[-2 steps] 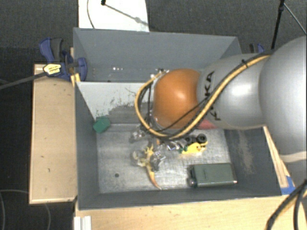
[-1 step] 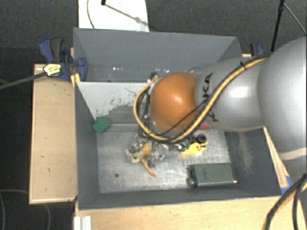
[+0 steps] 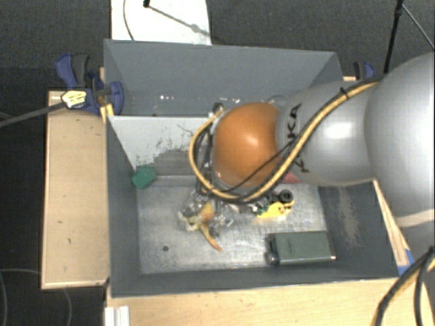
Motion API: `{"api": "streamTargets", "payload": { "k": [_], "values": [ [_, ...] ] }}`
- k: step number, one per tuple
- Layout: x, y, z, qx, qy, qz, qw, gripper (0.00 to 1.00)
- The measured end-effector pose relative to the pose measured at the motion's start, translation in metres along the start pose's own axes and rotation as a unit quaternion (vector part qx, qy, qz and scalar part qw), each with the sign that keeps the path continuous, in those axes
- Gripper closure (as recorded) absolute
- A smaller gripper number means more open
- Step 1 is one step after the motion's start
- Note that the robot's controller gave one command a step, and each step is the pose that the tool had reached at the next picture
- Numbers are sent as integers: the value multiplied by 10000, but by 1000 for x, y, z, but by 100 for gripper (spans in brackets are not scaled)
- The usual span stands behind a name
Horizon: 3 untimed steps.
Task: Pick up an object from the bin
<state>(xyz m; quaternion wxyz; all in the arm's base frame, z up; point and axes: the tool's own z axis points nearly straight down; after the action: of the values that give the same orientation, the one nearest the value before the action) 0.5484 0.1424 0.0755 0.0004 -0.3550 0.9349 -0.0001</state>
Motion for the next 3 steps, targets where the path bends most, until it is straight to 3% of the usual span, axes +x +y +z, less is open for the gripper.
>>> {"api": "streamTargets", "payload": {
  "k": [3],
  "values": [
    [1,1,-41,-2,-12,2,10000,100]
  ]
}}
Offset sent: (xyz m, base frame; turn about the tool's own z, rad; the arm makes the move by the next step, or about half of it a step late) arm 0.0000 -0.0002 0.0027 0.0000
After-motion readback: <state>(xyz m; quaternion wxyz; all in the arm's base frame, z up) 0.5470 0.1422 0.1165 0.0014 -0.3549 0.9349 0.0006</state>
